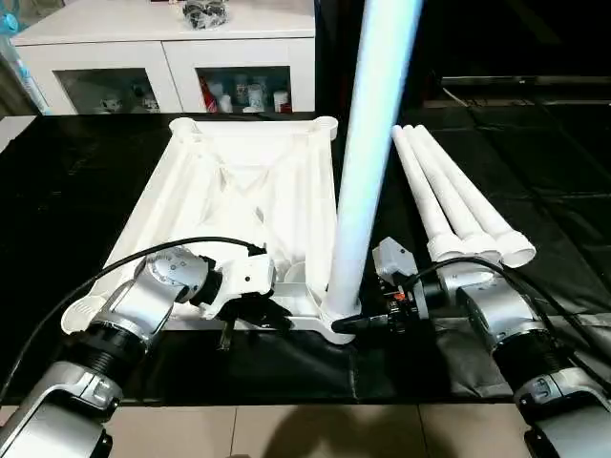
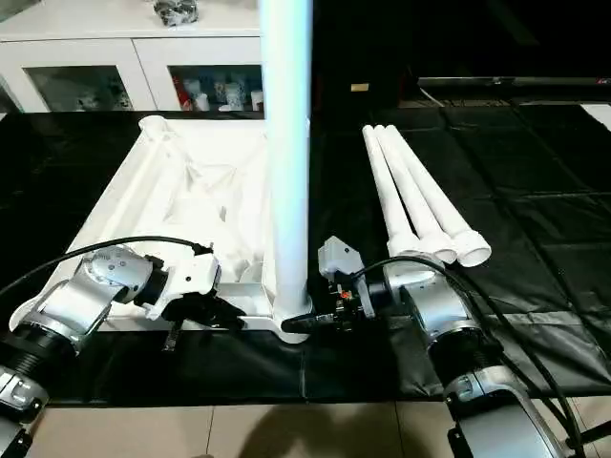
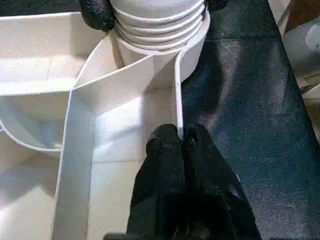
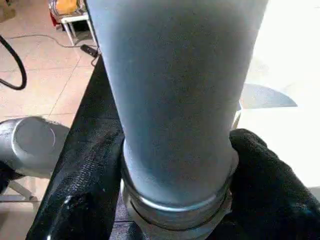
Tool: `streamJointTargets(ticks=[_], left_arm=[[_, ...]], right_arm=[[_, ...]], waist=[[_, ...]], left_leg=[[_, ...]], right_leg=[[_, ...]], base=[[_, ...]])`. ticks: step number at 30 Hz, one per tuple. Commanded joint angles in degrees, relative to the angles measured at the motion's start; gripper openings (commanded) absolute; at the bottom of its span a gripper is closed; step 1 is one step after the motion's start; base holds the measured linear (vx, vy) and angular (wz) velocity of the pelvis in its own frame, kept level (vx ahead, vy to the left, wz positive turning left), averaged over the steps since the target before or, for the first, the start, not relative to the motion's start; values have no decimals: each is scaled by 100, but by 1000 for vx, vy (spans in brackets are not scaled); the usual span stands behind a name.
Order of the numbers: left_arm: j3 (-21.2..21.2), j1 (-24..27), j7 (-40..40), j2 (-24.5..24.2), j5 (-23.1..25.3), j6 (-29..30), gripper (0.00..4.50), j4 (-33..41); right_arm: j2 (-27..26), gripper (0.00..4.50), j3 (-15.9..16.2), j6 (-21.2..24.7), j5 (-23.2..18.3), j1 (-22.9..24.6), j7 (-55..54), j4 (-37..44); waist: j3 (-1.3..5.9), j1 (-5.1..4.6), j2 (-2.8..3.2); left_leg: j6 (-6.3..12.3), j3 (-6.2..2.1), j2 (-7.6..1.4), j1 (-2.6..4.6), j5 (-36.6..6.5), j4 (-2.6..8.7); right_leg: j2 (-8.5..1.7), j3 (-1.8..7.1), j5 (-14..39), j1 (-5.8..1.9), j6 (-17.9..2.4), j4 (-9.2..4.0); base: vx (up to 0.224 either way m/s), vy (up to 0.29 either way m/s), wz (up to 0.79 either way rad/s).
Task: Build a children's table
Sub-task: Rotate leg to tighten
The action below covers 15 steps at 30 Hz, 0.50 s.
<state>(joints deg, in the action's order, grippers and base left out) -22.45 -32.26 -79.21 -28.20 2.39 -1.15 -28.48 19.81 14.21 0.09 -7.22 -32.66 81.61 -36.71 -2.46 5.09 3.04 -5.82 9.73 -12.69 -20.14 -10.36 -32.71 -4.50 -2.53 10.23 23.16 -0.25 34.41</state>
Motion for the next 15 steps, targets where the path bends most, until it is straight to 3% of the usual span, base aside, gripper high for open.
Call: streamJointTargets(ticks=[1,5,9,10,14,15], left_arm=[[-390,92,-242,86,194,56,0,-144],[-30,28,656,518,95,627,0,-314],[285,-51,1526,949,18,1187,0,-327],[423,-81,1901,1180,-37,1462,0,-268],[635,-147,2558,1563,-35,1883,0,-235],[833,-234,3105,1859,-28,2235,0,-217]], right_arm=[[-76,274,-20,96,-149,-22,49,76],[-334,274,-98,374,-206,330,-497,308],[-813,274,-229,385,35,437,-1712,173],[-1133,274,-373,530,16,411,-2285,62],[-1638,273,-596,684,-8,304,-3187,-182],[-1923,273,-691,702,87,156,-3887,-440]], waist=[[384,-25,-55],[357,-8,-25],[288,-74,-17],[288,-135,-49],[278,-271,-31],[275,-286,-34]], left_leg=[[354,79,11,-6,-1004,291],[324,84,5,12,-1125,305],[86,65,41,48,-1688,361],[41,32,63,20,-1722,379],[79,6,96,23,-1866,374],[93,5,102,29,-1902,373]], right_leg=[[-207,134,643,-323,-1506,-305],[-205,137,771,-305,-1503,-337],[-231,126,2174,-270,-1108,-478],[-244,121,2636,-289,-878,-510],[-233,91,3084,-229,-672,-594],[-232,88,3145,-215,-657,-611]], base=[[0,0,0],[0,0,0],[0,0,0],[-55,7,-3],[-14,2,-1],[0,0,0]])
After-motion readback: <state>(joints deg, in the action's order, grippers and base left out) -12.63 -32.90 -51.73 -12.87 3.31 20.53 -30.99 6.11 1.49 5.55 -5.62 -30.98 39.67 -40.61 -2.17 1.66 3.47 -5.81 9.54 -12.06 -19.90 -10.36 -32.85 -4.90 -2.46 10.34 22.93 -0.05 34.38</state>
